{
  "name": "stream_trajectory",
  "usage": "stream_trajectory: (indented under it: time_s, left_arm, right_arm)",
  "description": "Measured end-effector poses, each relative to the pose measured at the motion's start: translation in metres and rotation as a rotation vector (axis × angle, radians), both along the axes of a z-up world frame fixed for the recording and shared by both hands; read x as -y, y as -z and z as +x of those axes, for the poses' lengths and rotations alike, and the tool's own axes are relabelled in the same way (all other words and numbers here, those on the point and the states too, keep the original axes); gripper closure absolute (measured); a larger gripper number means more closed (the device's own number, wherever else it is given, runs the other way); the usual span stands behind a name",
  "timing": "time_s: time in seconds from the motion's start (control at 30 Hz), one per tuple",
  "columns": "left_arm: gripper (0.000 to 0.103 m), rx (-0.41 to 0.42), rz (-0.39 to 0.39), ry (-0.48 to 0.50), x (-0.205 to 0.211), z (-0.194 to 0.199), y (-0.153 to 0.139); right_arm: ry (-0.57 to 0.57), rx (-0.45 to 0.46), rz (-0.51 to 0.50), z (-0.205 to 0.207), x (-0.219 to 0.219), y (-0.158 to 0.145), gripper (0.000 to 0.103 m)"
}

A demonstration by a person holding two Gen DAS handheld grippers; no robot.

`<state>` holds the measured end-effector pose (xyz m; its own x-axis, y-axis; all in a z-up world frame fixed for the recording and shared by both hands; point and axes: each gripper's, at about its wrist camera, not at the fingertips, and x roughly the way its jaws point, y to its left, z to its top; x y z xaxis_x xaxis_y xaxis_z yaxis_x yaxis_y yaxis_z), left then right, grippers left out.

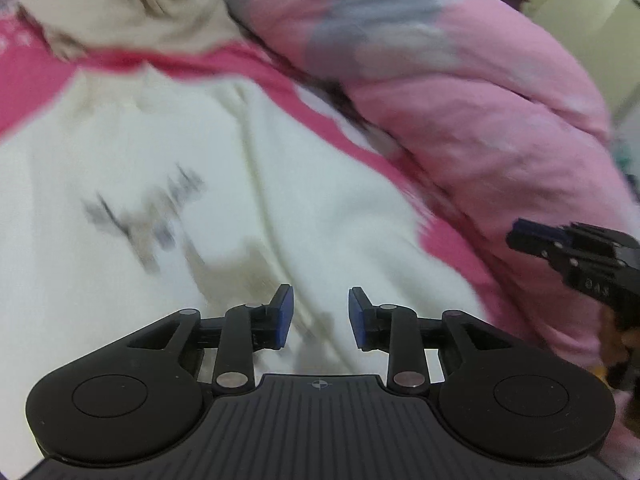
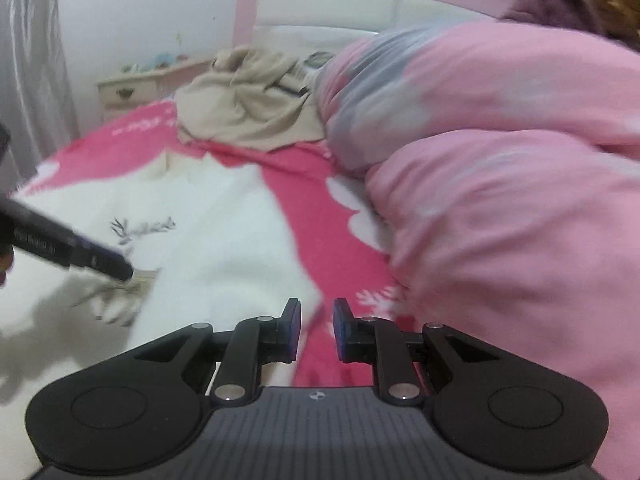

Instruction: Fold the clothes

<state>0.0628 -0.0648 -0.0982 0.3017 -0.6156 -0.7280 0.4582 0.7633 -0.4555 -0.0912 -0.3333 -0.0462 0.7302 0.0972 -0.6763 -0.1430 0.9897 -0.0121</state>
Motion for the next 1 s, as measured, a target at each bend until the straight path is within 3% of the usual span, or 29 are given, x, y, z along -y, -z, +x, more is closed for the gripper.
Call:
stream_trajectory:
  time_s: [0.13,0.23,0.47,0.63,0.93,0.97,1.0]
  left_arm:
    - [0.073,-0.154,-0.065,0.125,0.005,-0.044,0.006]
    - [0.073,-0.216,-0.049,0.201,0.016,-0.079,0.015]
    - [0.073,-0.339,-0.034,0.252,0.035,-0.117,0.039]
    - [0.073,-0.384,-0.024,0.276,0.053,-0.124,0.050]
    - [0.075,-0.371,0.001,0.266,0.068,-0.130,0.052]
    - [0.077,-0.368,0.003,0.259,0.068,-0.130,0.053]
    - [0.088,-0.363,0.009,0.244,0.068,-0.131,0.054]
  right_arm:
    - [0.035,-0.085,0.120,-0.054,0.014,-0.016,0.083]
    - [0.052,-0.184,0.200,-0.094,0.010,-0.002,0.081]
    - [0.075,-0.406,0.287,-0.150,-0.005,0.046,0.081]
    - [0.067,-0.433,0.312,-0.153,-0.010,0.061,0.080]
    - [0.046,-0.418,0.323,-0.160,-0.010,0.065,0.078]
    - [0.040,-0.415,0.316,-0.162,-0.011,0.066,0.078]
    - [0.036,-0.412,0.305,-0.162,-0.012,0.067,0.078]
